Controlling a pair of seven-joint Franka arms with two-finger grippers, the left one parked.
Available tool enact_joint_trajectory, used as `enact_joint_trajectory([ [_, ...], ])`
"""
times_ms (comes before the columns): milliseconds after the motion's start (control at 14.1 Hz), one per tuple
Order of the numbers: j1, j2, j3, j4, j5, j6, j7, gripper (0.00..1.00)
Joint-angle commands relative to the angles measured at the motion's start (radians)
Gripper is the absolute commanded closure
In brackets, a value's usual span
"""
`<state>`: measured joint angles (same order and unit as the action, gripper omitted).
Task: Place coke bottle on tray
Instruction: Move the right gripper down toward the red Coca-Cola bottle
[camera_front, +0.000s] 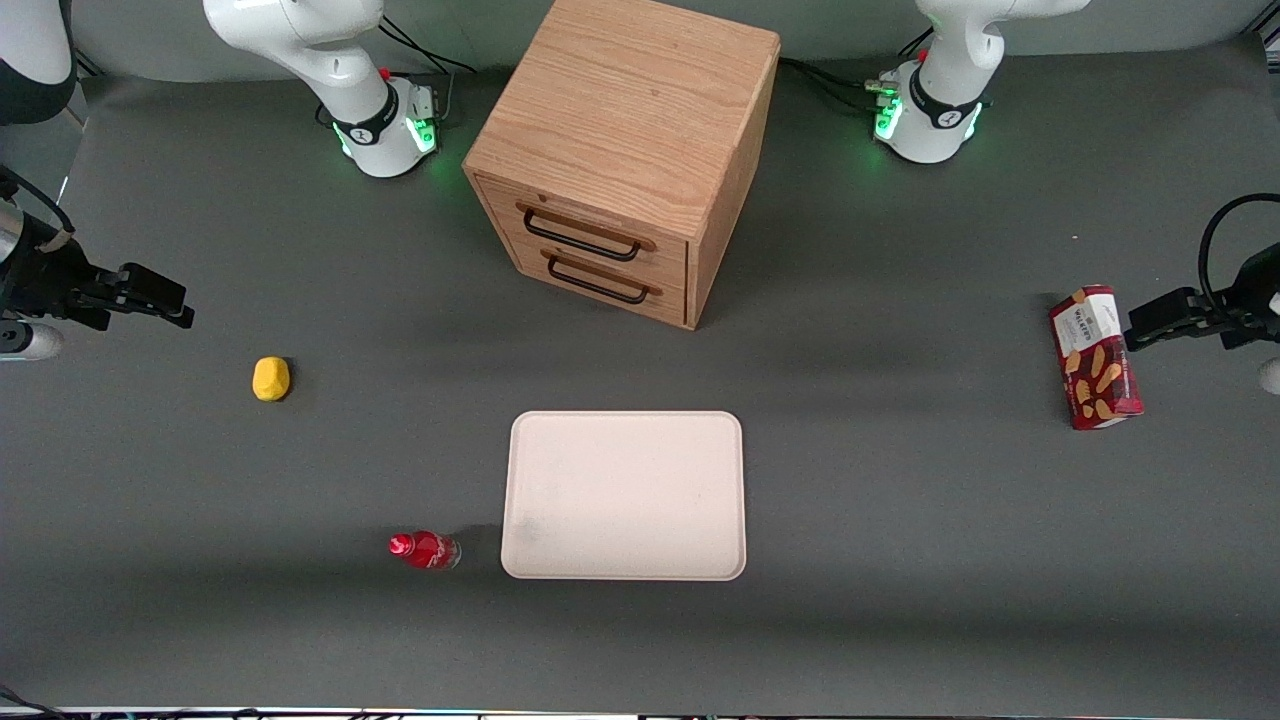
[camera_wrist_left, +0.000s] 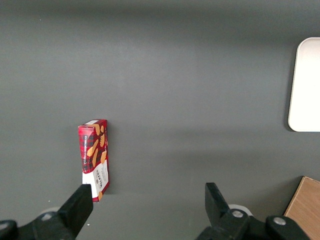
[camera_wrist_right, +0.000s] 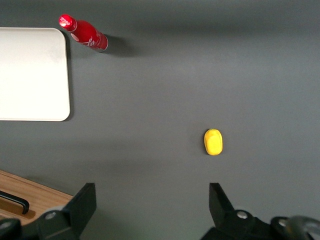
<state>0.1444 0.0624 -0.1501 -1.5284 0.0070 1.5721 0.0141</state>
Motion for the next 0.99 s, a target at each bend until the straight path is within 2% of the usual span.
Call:
enact_joint_trajectory([
  [0,0.001,0.016,-0.005,0.03,0.021,-0.012,0.01,0.0],
  [213,0.001,0.031,-0.002,0.031,0.022,0.0,0.009,0.0],
  [354,0.011,0.052,0.039,0.04,0.008,0.003,0.01,0.0],
  [709,0.014,0.319,0.06,0.364,0.019,-0.04,0.062,0.0],
  [921,0.017,0.497,0.107,0.574,0.016,-0.035,0.111,0.0],
])
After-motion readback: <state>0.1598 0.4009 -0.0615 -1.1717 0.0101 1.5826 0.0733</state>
